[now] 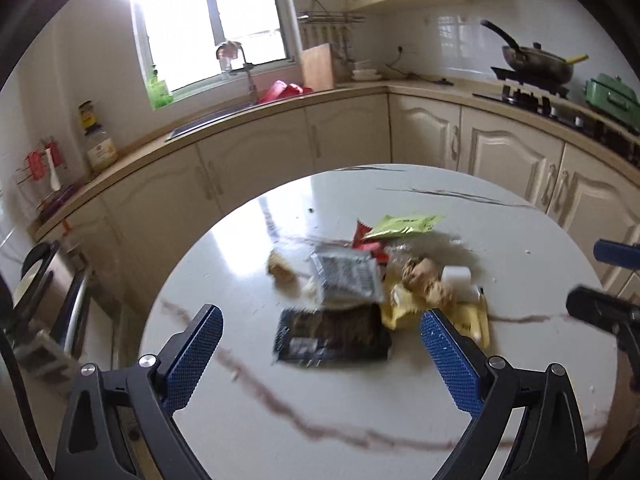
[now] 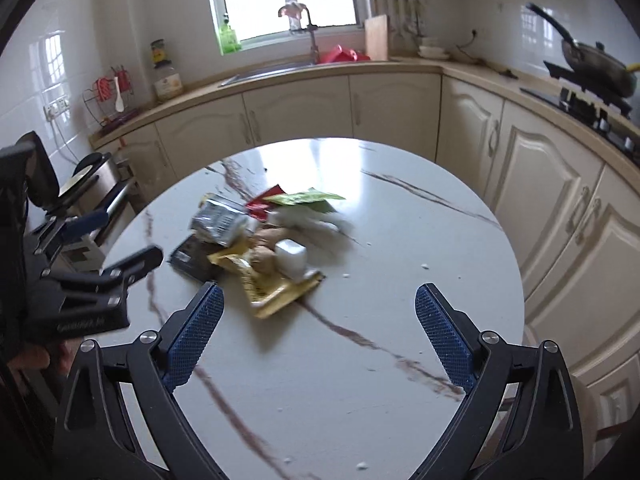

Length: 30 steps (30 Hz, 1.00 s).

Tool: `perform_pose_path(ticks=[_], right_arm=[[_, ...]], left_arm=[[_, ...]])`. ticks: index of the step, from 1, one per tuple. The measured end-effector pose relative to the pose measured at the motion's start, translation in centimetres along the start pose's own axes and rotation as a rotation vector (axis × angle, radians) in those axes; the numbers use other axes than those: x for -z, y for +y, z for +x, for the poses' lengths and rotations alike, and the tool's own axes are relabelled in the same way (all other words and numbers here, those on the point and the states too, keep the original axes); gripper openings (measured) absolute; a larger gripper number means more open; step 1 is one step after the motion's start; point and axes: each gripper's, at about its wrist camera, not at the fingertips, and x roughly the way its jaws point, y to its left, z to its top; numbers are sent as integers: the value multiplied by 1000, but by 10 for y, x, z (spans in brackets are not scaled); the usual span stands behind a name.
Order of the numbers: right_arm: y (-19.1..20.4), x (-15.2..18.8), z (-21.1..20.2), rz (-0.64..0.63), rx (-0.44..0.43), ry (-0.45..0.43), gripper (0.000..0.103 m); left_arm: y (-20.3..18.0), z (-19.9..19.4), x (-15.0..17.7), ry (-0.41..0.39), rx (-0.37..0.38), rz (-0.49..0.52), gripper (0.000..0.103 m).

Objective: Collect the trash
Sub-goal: 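Move both tools back over the table trash, then grasp the dark wrapper strip with the left tool while the right grasps the white block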

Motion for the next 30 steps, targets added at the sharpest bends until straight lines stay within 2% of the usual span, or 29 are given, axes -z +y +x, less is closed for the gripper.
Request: perform_pose_path(ticks=[6,9,10,11,13,15,17,22,23,25,28,30], right_arm=[[-29,3,23,21,1,37,97],[-39,3,32,40,-1,49,97],[-43,3,35,45,-4,55,97],[-46,4,37,50,-4,59,97],[-51,5,41,57,-7,63,97],[-54,4,43,66,-7,64,97],[-55,3,45,68,-13,67,97],[-49,1,45,49,-17,66,97],[-48,-1,46,46,-18,65,97],[-44,-3,47,36,-24,65,97],[-32,-6,53,8,-26,70,96],[-22,-9,63,-13,-45,90,96]], left_arm=[[-5,98,-37,48,11,11,96],[-3,137,-48,99,2,27,84],[-2,147,-49,118,0,29,74],[0,154,-52,141,14,20,65],[2,162,-54,159,72,-14,57],[2,163,-56,139,67,-3,49],[5,159,-59,112,76,-8,37],[20,144,-60,78,141,-46,25],[24,137,-57,75,158,-64,16],[33,125,-50,61,199,-105,13],[44,100,-36,49,193,-119,11],[52,87,-26,43,223,-130,11]])
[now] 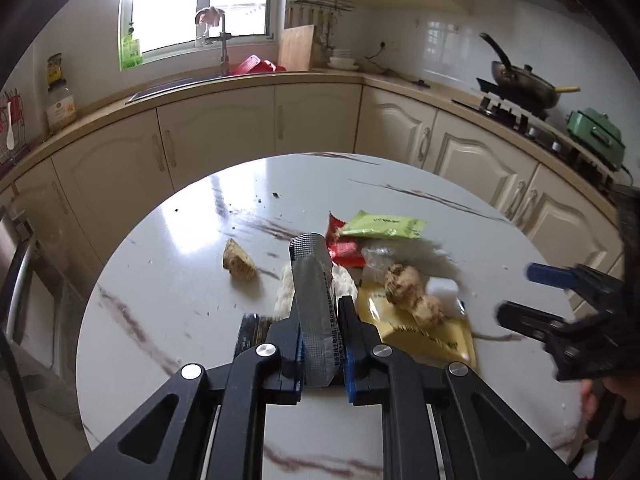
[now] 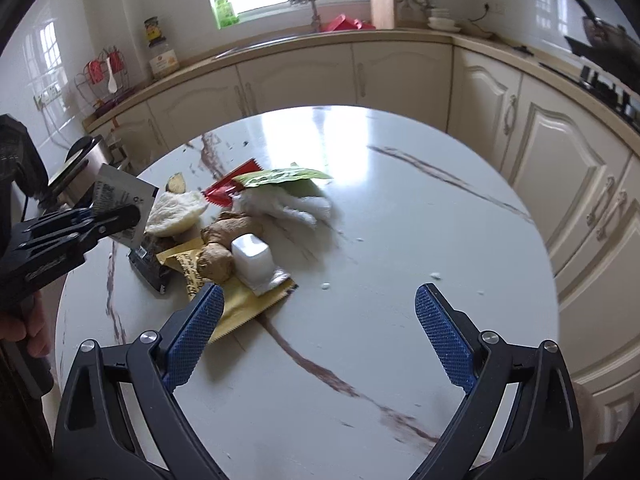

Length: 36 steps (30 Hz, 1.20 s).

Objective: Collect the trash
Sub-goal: 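Grasp the dark wrapper strip with the left tool while the right grasps the white block, then carry both items over the blue bin and open both tools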

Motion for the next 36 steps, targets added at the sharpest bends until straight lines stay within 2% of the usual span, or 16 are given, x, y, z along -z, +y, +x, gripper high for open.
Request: perform_pose_path(ticks=[2,6,9,14,17,18,24,30,33,36], right_arm=[[5,-5,10,-20,4,13,94],[11,-13,30,-52,1,56,81],[13,-17,44,-72,-34,92,70],[28,-20,51,-147,-73,98,63],[35,-22,55,-181,-106,104,47],[36,-22,56,-185,-117,106,31],[42,-21,50,-206,-108,95,20],[52,-14,14,-215,18,13,20],[65,-12,-7,-213,15,-14,20],[78,-6,-19,-213,21,-2,20]], left_arm=[[8,-13,10,6,28,-9,11],[29,-57,38,2,24,-29,11],[42,-81,52,-4,21,-46,11],[42,-108,71,-7,7,-51,12],[42,-122,80,-12,16,-53,12],[42,-125,83,-10,18,-54,12],[44,-142,96,-7,11,-74,12],[48,-158,105,-16,23,-95,12],[49,-169,109,-27,28,-111,12],[54,-185,120,-40,24,-119,12]])
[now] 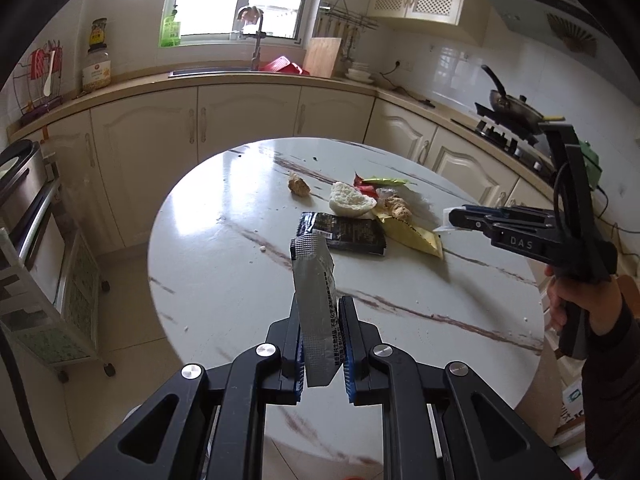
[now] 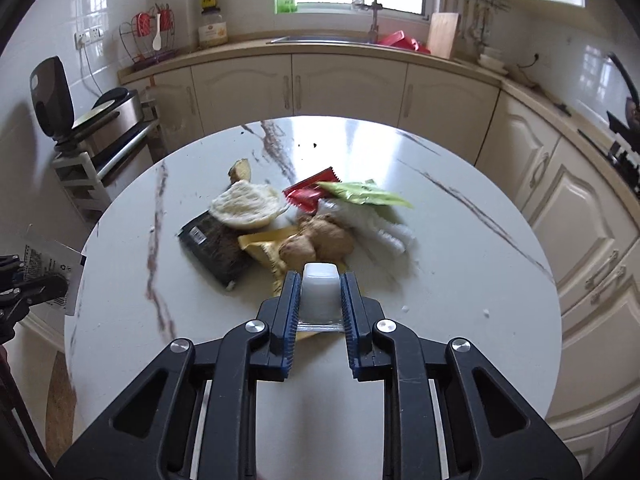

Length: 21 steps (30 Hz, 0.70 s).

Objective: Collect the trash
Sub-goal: 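Carry both items over the blue bin and open both tools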

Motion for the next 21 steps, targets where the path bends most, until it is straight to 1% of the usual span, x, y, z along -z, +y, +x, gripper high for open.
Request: perform_pose_path(ticks=[3,5,11,13,16,21], right_arm=[[13,8,-8,10,-27,-7,20],[28,12,-14,-3,-50,-10,20],[93,12,-27,-70,-127,-24,20],[118,8,-30,-103,-163,-32,20],[163,1,-34,-146,-241,-45,20],[252,-4,-27,-237,-375,-37,20]], left_arm=[[7,-16,13,-8,-6,-9,12],[13,-25,23,-6,-10,-22,12],[40,-53,43,-18,-19,-76,12],[53,-64,51,-25,-34,-97,12],[79,-82,64,-30,-67,-134,12],[127,-107,95,-20,-140,-207,12]])
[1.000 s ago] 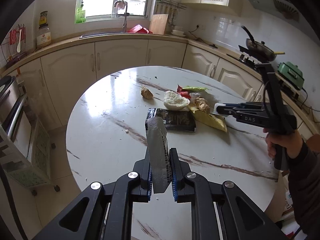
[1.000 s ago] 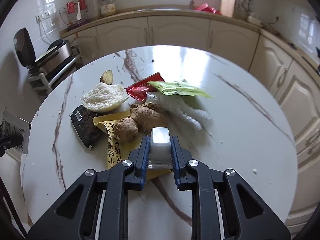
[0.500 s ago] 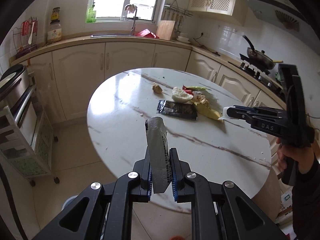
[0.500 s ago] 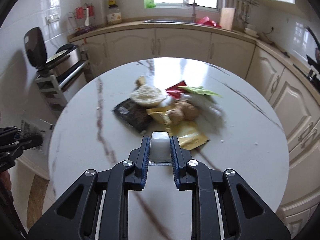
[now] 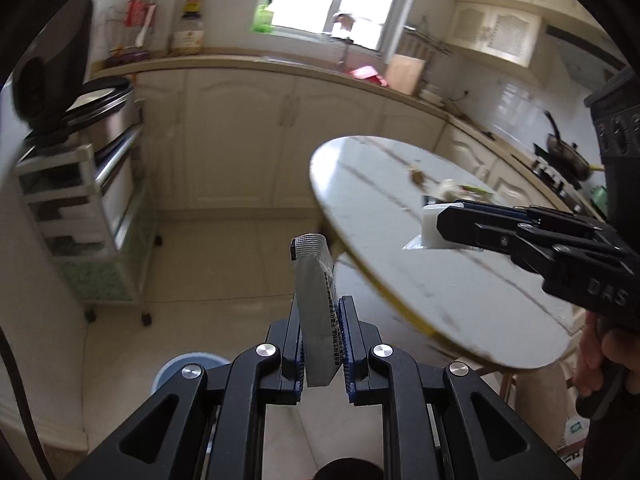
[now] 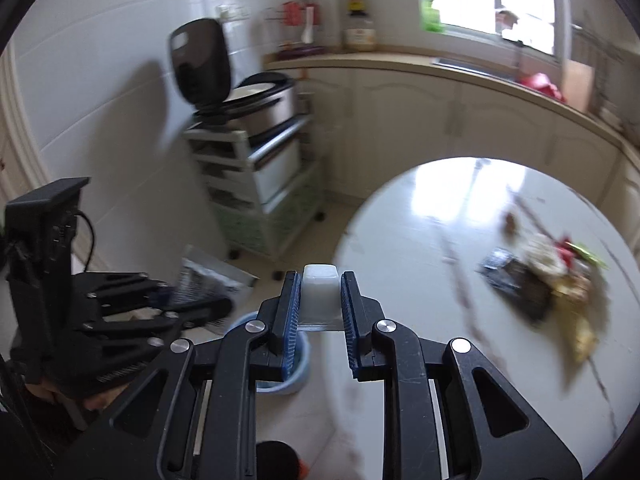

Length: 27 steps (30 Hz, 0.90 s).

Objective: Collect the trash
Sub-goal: 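Carry both items over the blue bin and open both tools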

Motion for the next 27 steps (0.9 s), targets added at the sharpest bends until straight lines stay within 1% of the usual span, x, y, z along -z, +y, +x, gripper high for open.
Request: perform_pose_path(ticks=[3,6,8,10,12,15,16,17,20,23,24,26,27], right_arm=[[39,-6,32,-45,-57,32,20],[69,-8,73,-73,-100,83,20],[81,-6,99,-76,-115,119,20],[91,-3,127,-76,-131,163,20],[96,1,151,-77,-142,200,20],[97,8,182,-75,-153,248,20],[98,11,194,-66,-162,269,20],[99,13,202,-64,-167,284,20],[102,20,225,-73,-180,314,20],[105,23,240,-58,-186,310,22],[105,23,243,-52,-182,313,25],[105,23,243,-45,-190,314,25],[106,21,240,-46,-184,311,29]], left_arm=[[33,-4,13,23,-38,-48,12],[65,1,25,57,-80,-94,12],[85,9,31,87,-119,-117,12],[102,18,36,112,-128,-153,13],[117,29,40,140,-159,-171,14],[136,43,45,177,-189,-221,23],[139,46,46,186,-204,-237,25],[142,48,46,193,-215,-246,29],[144,50,46,203,-249,-266,38],[141,52,41,203,-266,-275,42],[140,51,40,203,-274,-275,42],[135,46,37,191,-288,-273,44],[134,41,38,182,-290,-272,46]])
